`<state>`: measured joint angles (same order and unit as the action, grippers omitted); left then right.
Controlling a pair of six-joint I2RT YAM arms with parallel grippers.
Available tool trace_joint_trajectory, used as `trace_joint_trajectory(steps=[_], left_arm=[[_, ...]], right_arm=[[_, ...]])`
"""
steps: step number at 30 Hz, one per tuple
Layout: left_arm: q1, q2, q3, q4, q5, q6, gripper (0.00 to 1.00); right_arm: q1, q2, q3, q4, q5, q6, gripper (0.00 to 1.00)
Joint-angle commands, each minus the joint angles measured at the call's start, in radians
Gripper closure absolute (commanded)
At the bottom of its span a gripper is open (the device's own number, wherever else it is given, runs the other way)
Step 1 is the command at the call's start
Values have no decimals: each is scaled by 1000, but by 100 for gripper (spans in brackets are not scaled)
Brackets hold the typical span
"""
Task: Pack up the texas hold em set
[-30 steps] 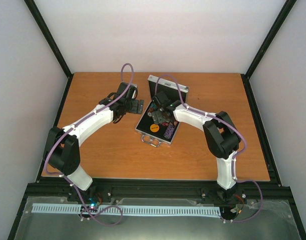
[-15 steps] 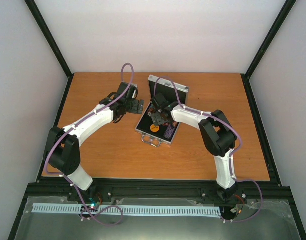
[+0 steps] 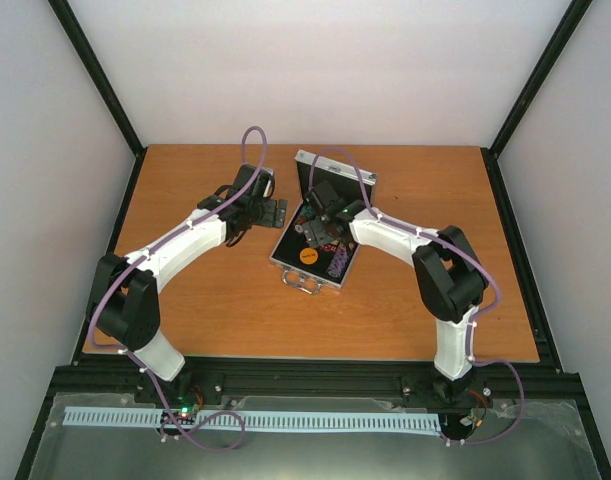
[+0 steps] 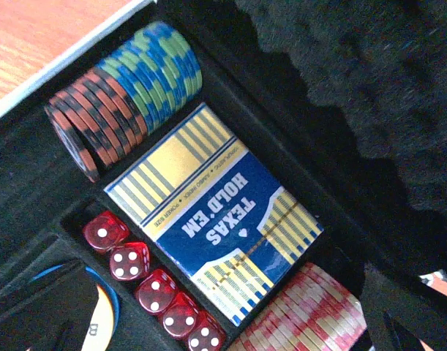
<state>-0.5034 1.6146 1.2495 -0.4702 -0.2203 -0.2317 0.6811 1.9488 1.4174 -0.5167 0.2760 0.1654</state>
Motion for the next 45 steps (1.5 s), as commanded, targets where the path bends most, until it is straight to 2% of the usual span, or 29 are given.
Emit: trace_joint_trajectory(steps=[1, 6, 15, 21, 28, 32, 38, 42, 43, 45], left_arm=[[-3, -7, 9, 18, -7, -7, 0], [-3, -12, 11, 18, -1, -9, 0], [-3, -17, 22, 16, 32, -14, 0], [-3, -33, 32, -1, 36, -18, 0], [-3, -98, 38, -30, 43, -46, 0], [-3, -147, 32, -45, 50, -63, 0], [-4, -218, 40, -44, 71, -72, 0], [-3, -215, 87, -55, 66, -55, 0], [-4, -213, 96, -56, 65, -52, 0], [-3, -210, 112, -55, 65, -49, 0]], right_arm=[[5, -43, -13, 15, 26, -7, 0], [5, -68, -42, -12, 37, 2, 0], [6, -248, -178, -125, 66, 69, 0], [5, -387, -272, -136, 101, 135, 0], [-21, -522, -269, -152, 191, 214, 0], [-62, -605, -277, -137, 189, 233, 3], [-91, -706, -252, -109, 136, 216, 22], [-122, -728, -208, -63, 118, 196, 62], [-132, -730, -201, -42, 115, 193, 69], [-166, -723, -187, -7, 87, 188, 74]])
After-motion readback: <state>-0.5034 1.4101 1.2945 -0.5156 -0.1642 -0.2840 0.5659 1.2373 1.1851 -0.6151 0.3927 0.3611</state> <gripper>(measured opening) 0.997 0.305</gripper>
